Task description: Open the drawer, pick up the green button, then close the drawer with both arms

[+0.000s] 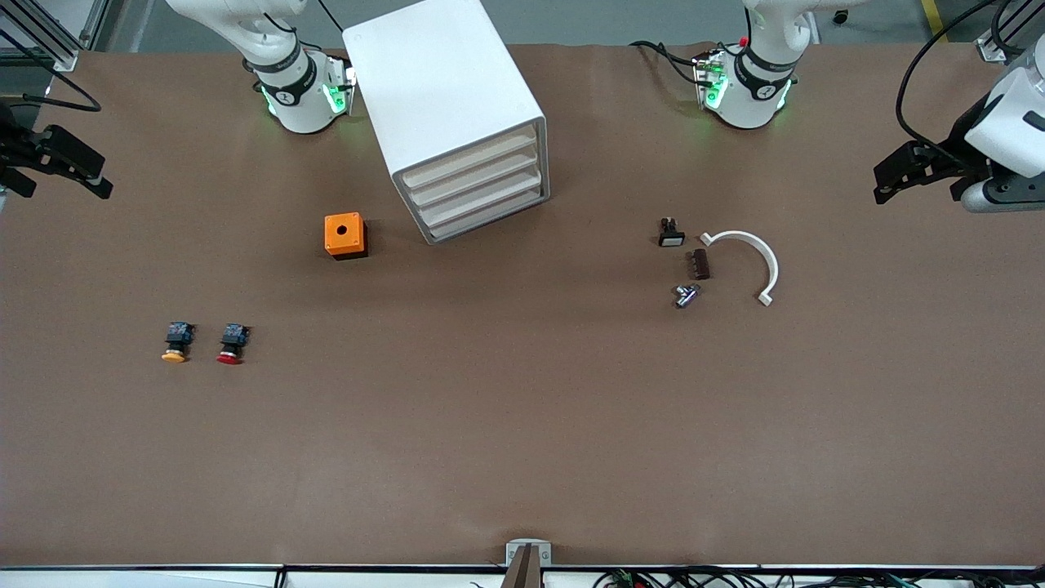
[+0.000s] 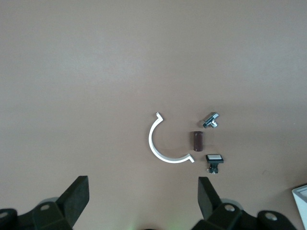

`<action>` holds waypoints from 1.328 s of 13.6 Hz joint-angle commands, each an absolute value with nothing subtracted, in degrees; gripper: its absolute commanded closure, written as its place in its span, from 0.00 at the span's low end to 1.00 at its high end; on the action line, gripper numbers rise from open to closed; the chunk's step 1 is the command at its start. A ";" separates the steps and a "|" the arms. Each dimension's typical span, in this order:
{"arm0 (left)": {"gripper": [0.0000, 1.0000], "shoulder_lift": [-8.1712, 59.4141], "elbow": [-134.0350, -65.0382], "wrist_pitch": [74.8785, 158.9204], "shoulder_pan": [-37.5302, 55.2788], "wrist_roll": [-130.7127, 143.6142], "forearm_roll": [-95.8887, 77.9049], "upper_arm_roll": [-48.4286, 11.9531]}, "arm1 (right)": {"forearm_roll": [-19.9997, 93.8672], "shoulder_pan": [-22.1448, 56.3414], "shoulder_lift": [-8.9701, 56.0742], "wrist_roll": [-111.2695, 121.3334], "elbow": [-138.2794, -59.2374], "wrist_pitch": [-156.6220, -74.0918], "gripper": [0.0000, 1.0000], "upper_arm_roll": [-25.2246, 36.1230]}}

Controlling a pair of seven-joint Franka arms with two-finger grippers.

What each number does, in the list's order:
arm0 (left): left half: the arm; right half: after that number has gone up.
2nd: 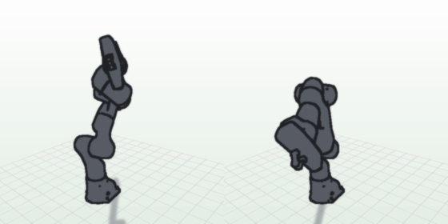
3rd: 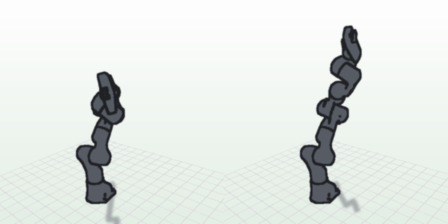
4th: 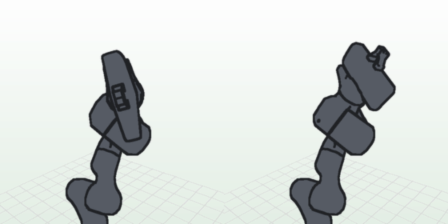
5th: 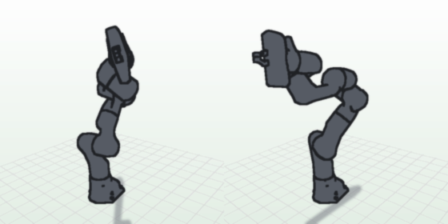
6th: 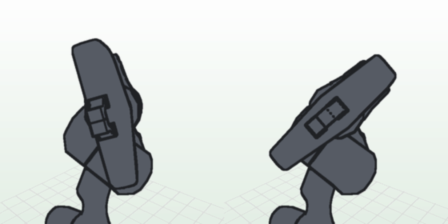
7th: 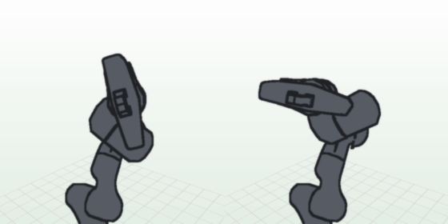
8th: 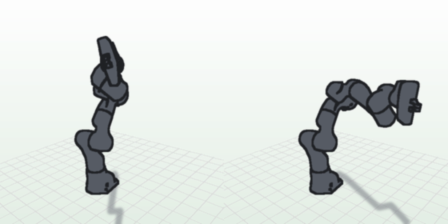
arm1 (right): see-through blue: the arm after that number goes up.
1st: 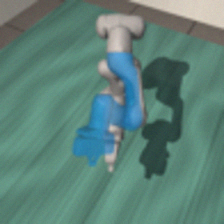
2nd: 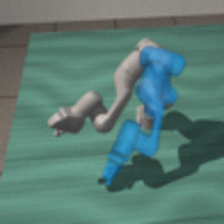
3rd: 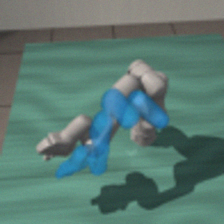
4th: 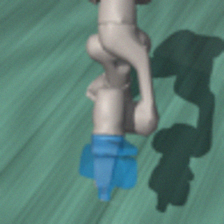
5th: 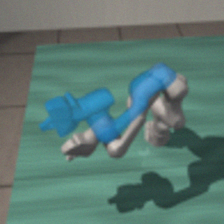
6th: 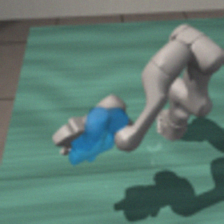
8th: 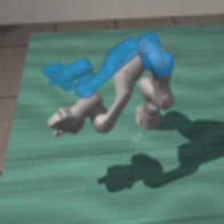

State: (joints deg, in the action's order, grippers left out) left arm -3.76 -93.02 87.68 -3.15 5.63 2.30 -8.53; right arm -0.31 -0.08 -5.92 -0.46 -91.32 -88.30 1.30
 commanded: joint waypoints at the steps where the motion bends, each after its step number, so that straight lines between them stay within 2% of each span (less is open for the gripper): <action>1: 0.00 -2.72 -91.06 86.13 -2.90 4.92 4.04 -9.40 | -0.88 -0.09 -5.27 -1.14 -89.91 -87.89 0.00 1.14; 10: 0.00 -0.09 -90.00 86.13 -2.90 4.75 3.95 -9.40 | -0.88 -0.09 -4.83 -1.14 -89.91 -87.80 0.00 1.14; 13: 0.00 3.77 -89.91 86.13 -2.73 4.83 3.96 -9.49 | -0.97 -0.09 -4.83 -1.14 -89.91 -87.80 0.00 1.14; 18: 0.00 14.39 -85.71 86.22 5.34 6.67 10.72 -9.76 | -0.88 -0.09 -4.83 -1.14 -89.91 -87.80 0.00 1.14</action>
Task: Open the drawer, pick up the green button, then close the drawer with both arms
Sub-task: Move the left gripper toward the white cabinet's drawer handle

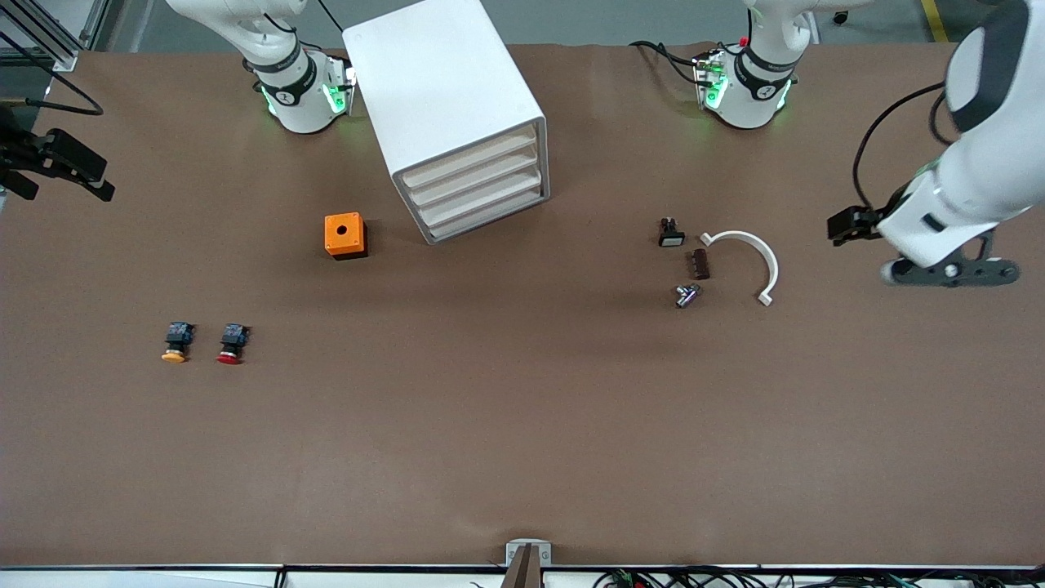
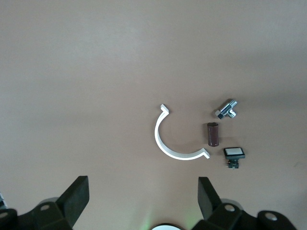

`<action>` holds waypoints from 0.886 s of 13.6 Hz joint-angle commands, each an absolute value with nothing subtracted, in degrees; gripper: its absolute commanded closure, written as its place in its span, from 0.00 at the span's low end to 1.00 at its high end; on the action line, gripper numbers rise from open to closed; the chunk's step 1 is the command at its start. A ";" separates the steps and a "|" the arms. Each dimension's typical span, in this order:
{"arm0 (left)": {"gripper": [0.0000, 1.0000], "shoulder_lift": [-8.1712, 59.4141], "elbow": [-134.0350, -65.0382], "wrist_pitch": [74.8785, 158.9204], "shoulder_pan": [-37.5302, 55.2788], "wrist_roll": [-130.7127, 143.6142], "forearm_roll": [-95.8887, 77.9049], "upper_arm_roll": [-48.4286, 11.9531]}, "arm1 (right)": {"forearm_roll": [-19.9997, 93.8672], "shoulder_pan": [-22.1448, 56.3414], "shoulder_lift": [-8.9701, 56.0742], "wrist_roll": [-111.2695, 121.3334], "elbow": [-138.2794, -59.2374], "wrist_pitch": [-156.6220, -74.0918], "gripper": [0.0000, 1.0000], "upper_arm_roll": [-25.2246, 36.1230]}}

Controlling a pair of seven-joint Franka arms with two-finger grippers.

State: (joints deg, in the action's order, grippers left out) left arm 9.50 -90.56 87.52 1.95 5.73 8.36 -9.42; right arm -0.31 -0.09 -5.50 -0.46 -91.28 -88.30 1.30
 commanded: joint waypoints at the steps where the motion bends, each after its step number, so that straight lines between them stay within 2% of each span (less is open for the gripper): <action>1: 0.00 16.50 -84.82 86.39 6.67 8.33 10.46 -9.76 | -0.88 -0.09 -4.83 -1.14 -89.91 -87.80 0.00 1.14; 6: 0.00 24.95 -84.38 93.07 8.35 23.76 0.38 -9.93 | -0.97 -0.18 -4.83 -1.14 -89.91 -87.89 0.00 1.14; 12: 0.00 33.65 -81.92 97.91 15.89 53.21 -5.36 -10.02 | -1.14 -0.09 -4.57 -1.14 -89.91 -87.89 0.00 1.14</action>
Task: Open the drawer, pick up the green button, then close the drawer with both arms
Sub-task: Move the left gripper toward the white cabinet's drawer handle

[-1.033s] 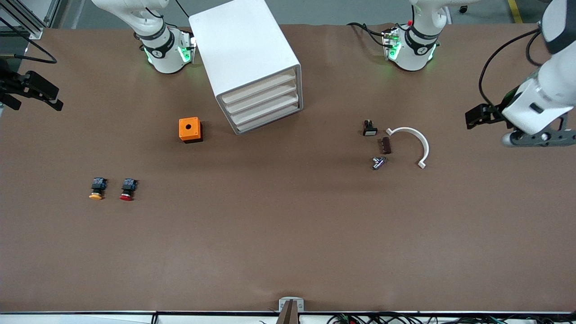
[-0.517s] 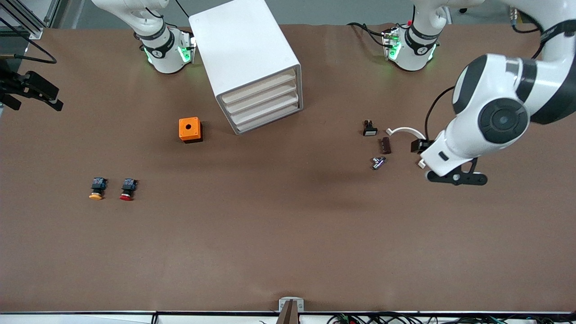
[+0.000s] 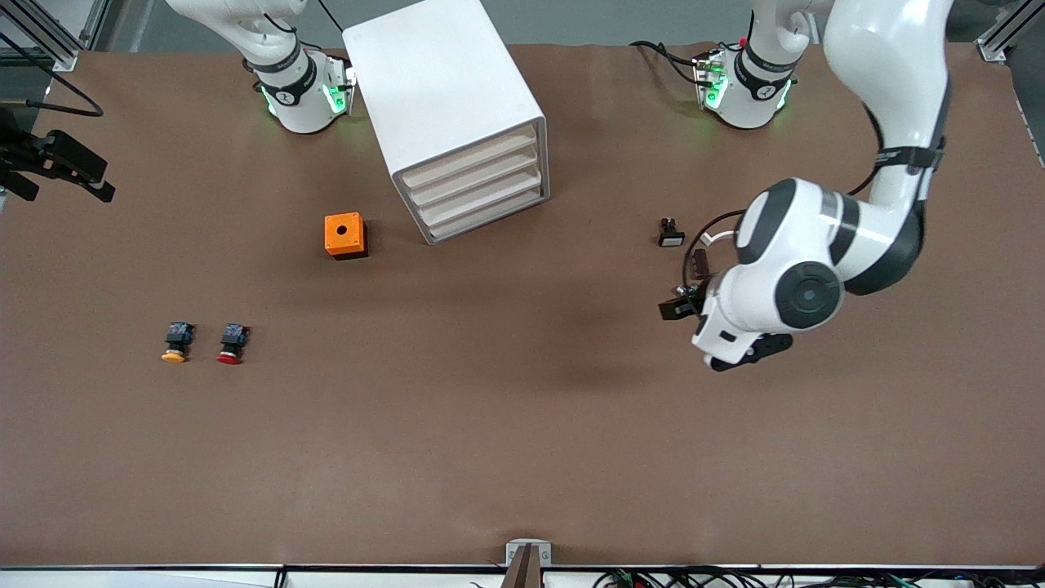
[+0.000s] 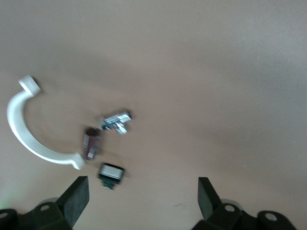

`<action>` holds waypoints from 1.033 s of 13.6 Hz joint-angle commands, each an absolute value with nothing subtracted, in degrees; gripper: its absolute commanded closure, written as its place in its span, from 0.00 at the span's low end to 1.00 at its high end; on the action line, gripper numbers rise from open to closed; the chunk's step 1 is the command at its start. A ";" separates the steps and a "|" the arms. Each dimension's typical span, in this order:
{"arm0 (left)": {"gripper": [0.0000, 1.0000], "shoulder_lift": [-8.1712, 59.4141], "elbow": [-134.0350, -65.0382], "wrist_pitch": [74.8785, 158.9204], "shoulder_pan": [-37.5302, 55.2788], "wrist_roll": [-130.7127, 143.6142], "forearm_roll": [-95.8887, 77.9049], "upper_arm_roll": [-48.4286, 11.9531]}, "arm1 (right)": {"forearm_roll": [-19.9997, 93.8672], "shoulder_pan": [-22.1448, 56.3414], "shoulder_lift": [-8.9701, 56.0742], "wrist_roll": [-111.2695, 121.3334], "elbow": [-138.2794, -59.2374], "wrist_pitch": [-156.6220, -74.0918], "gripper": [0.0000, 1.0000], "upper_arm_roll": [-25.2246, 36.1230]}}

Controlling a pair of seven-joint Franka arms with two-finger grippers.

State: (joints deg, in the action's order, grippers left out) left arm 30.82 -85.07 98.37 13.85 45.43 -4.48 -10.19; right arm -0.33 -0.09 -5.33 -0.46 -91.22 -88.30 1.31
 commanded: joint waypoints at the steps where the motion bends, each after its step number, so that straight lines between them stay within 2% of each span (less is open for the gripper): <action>1: 0.00 34.71 -81.39 97.91 17.47 58.74 -5.71 -9.93 | -1.14 0.00 -4.57 -1.14 -89.91 -87.89 0.00 1.14; 11: 0.00 40.43 -79.89 99.05 20.21 98.76 -18.89 -10.02 | -1.14 -0.09 -4.57 -1.14 -89.47 -87.80 0.00 1.14; 14: 0.00 42.45 -79.98 99.05 20.82 105.36 -29.59 -9.93 | -1.14 -0.09 -4.57 -1.14 -89.38 -87.89 0.00 1.14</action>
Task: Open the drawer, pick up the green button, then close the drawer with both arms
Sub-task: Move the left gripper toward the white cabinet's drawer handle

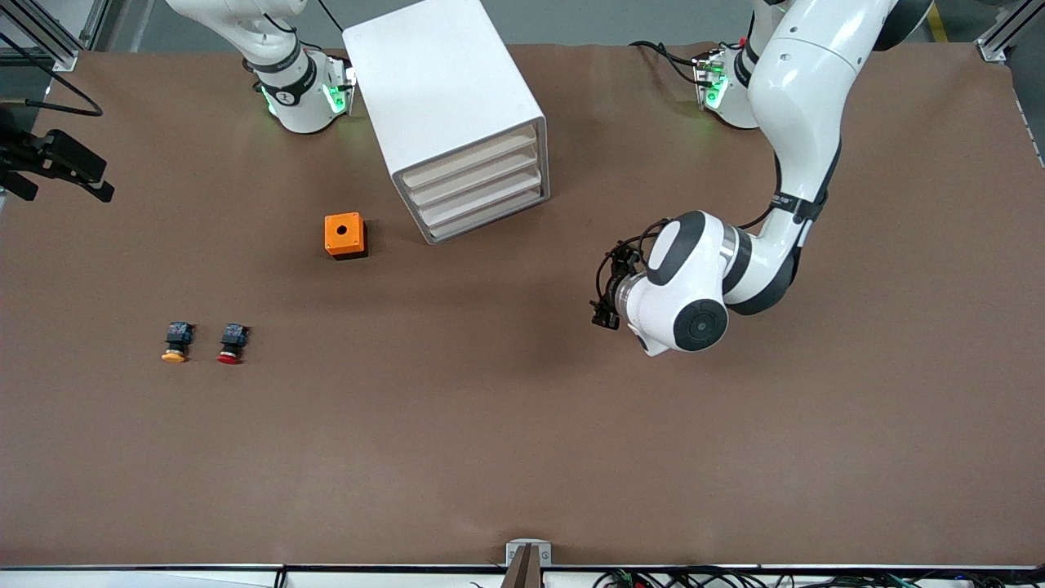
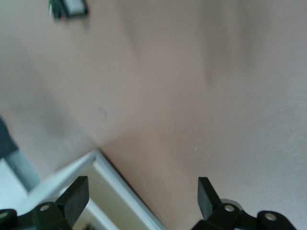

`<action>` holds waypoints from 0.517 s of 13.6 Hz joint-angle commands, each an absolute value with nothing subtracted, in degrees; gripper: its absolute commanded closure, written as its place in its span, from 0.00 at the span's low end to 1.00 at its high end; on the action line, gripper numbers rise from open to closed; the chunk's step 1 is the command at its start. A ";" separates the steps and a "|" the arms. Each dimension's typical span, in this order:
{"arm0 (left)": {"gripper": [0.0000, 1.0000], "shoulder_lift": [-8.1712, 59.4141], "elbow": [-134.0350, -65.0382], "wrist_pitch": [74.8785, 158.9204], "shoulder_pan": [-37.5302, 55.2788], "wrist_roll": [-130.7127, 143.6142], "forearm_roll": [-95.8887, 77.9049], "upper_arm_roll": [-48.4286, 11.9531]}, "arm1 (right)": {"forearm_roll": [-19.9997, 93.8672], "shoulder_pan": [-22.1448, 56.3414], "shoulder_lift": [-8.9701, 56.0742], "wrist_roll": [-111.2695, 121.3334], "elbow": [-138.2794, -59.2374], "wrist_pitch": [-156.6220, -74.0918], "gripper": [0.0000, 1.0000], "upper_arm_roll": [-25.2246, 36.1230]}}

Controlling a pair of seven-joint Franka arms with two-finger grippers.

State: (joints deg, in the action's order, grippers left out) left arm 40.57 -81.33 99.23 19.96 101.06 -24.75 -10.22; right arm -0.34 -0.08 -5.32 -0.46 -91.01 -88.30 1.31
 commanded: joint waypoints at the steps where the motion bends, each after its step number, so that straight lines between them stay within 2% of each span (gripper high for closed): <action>1: 0.00 43.15 -79.98 99.05 21.44 108.69 -30.84 -9.93 | -1.14 -0.09 -4.57 -1.23 -89.38 -87.89 0.00 1.14; 7: 0.00 44.82 -80.07 99.23 24.79 119.87 -38.47 -9.93 | -1.14 -0.09 -4.40 -1.14 -89.38 -87.89 0.00 1.14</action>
